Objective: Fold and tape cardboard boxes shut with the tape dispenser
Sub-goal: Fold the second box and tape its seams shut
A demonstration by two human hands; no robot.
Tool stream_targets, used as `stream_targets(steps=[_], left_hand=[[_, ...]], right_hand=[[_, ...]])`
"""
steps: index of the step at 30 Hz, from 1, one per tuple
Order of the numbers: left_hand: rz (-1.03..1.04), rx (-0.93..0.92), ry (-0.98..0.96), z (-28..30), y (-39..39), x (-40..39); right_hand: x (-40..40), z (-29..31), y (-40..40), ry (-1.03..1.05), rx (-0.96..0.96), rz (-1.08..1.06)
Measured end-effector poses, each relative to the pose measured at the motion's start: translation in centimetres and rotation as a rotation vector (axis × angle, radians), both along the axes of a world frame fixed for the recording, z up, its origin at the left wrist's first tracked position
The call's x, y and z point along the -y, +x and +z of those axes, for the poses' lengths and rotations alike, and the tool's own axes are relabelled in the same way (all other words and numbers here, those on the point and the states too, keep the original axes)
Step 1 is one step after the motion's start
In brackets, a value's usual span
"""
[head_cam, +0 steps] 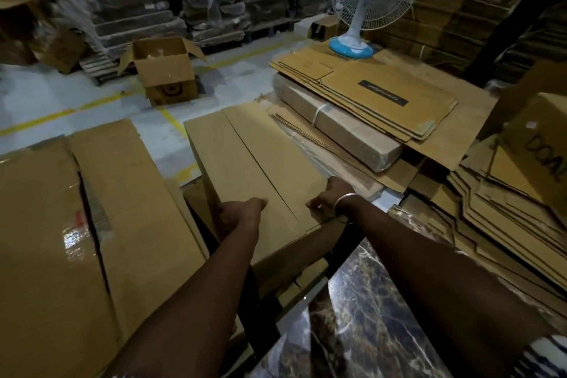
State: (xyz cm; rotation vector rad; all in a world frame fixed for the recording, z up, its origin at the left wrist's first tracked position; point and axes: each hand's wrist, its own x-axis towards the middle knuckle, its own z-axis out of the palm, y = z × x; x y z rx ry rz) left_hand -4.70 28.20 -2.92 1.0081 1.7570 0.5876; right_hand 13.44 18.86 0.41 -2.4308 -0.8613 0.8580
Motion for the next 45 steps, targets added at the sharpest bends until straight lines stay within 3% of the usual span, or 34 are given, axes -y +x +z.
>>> stream_targets(steps=[8,14,20,24,30,38,45], left_hand=[[-0.150,-0.042,0.137,10.0,-0.5,0.4],[-0.399,-0.063,0.230,14.8,0.6,7.4],[-0.590,0.005,0.181,13.7,2.1,19.0],[-0.714,0.019,0.169,11.8,3.4,26.8],[-0.878,0.027,0.185,9.5,5.0,36.6],[-0.983,-0.005,0.270,7.8,4.6,43.8],[-1.286,-0.019,0.406,7.2,3.8,43.6]], right_hand=[[2.5,6.4,-0.3,0.219,-0.020,-0.153],[12.6,8.2,0.1,0.316,-0.104,-0.267],[26.9,8.6,-1.3,0.326,-0.110,-0.416],[36.8,7.6,-2.6,0.368,-0.222,-0.593],[48.5,6.7,-5.3,0.230,-0.041,-0.735],[56.2,4.7,-8.2,0.132,-0.025,-0.747],[58.2,5.7,-9.2,0.000,-0.052,-0.645]])
